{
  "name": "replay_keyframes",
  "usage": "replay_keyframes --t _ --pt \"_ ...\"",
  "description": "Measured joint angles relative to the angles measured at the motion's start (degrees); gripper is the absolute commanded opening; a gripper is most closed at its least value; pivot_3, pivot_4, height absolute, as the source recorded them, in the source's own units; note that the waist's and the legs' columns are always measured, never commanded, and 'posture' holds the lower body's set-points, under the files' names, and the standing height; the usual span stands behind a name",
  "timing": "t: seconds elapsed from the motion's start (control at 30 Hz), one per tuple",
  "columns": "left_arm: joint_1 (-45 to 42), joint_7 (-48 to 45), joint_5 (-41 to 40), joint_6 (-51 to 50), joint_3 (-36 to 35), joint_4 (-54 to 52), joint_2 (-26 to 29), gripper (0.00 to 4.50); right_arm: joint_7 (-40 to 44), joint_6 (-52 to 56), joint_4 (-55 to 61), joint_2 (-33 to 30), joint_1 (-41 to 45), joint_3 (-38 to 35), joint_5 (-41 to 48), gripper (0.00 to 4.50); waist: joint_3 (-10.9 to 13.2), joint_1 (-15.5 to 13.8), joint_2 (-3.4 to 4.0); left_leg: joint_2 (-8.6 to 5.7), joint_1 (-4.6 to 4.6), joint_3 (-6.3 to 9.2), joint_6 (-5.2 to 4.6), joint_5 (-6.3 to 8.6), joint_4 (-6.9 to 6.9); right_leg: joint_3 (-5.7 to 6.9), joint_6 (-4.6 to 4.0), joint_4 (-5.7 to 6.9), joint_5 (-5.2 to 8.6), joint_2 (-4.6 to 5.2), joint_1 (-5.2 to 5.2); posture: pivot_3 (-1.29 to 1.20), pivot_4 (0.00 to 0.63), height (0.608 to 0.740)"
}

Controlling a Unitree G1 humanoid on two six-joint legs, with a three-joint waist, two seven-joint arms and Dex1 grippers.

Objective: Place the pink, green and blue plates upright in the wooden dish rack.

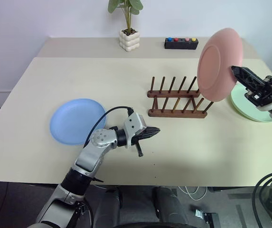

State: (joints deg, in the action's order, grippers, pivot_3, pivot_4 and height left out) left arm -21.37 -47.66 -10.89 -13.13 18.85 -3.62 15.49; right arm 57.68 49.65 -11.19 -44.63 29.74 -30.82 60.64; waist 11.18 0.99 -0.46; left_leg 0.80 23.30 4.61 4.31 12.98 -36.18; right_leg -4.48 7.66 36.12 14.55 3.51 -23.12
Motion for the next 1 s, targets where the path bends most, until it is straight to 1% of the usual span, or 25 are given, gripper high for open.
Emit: replay_keyframes --t 0.33,0.43,0.47,0.5,0.57,0.6,0.77,0.87,0.93,1.0 --pt "-0.01 0.18 -1.85 0.09 -1.7 -1.2 -0.74 0.0 0.03 -0.58 -5.9 0.15 0.66 0.7 -2.68 0.02 0.0 0.02 0.0 0.0 0.01 -0.01 0.0 0.0 0.0 0.0 0.03 0.0 -0.02 0.0 -0.01 0.0 0.15 0.73" --pt "-0.01 0.29 -1.87 0.09 -1.7 -1.2 -0.72 0.0 0.03 -0.72 -6.62 0.18 0.68 0.71 -3.32 0.95 0.0 -0.01 0.0 0.0 0.01 -0.01 0.0 0.0 0.0 0.0 0.03 0.0 -0.02 0.0 -0.01 0.0 0.15 0.73" --pt "-0.01 0.31 -1.87 0.09 -1.7 -1.2 -0.73 0.0 0.02 -0.84 -6.77 0.18 0.72 0.71 -3.51 1.47 0.0 -0.01 0.0 0.0 0.01 -0.01 0.0 0.0 -0.01 0.0 0.03 0.0 -0.02 0.0 -0.01 0.0 0.15 0.73" --pt "-0.01 0.31 -1.87 0.09 -1.7 -1.2 -0.73 0.0 -0.01 -1.0 -6.96 0.19 0.75 0.71 -3.61 1.87 0.0 0.0 0.0 0.0 0.01 -0.01 0.0 0.0 -0.01 0.0 0.03 0.0 -0.02 0.0 -0.01 0.0 0.15 0.73" --pt "-0.01 0.31 -1.87 0.09 -1.7 -1.2 -0.71 0.0 -0.11 -1.47 -6.98 0.41 0.85 0.71 -3.71 2.99 0.0 0.02 0.0 0.0 0.01 -0.01 0.0 0.0 0.0 0.0 0.03 0.0 -0.02 0.0 -0.01 0.0 0.15 0.73" --pt "-0.01 0.31 -1.87 0.09 -1.7 -1.2 -0.71 0.0 -0.24 -1.99 -6.94 0.46 0.92 0.72 -4.02 3.38 0.0 0.02 0.0 0.0 0.01 -0.01 0.0 0.0 0.0 0.0 0.03 0.0 -0.02 0.0 -0.01 0.0 0.15 0.73" --pt "0.0 0.34 -1.87 0.08 -1.69 -1.2 -0.66 0.0 -3.64 -10.05 -6.87 1.45 1.82 0.77 -8.87 3.38 0.0 0.06 0.0 0.0 0.01 -0.01 0.0 0.0 0.01 0.0 0.04 0.0 -0.02 -0.01 -0.02 0.0 0.15 0.73" --pt "0.0 0.41 -1.87 0.08 -1.69 -1.2 -0.71 0.0 -6.99 -17.15 -7.13 2.36 2.95 -0.21 -12.03 3.38 0.0 0.08 0.0 0.0 0.01 -0.01 0.0 0.0 0.01 0.0 0.04 0.0 -0.02 -0.01 -0.03 0.0 0.15 0.73" --pt "0.02 0.44 -1.87 0.09 -1.7 -1.2 -0.67 0.0 -9.74 -22.44 -8.98 2.17 3.85 -1.63 -14.84 3.38 0.0 -0.07 0.0 0.0 0.02 -0.02 0.0 0.0 0.0 0.0 0.05 0.0 -0.02 0.0 -0.03 0.0 0.15 0.73" --pt "0.27 0.48 -1.86 0.08 -1.71 -1.2 -0.59 0.0 -11.42 -26.94 -11.48 0.46 3.7 -1.9 -18.45 3.38 0.0 -0.24 0.0 -0.01 0.03 -0.02 0.0 0.0 0.0 0.0 0.04 -0.02 -0.02 0.01 -0.02 0.0 0.15 0.73"
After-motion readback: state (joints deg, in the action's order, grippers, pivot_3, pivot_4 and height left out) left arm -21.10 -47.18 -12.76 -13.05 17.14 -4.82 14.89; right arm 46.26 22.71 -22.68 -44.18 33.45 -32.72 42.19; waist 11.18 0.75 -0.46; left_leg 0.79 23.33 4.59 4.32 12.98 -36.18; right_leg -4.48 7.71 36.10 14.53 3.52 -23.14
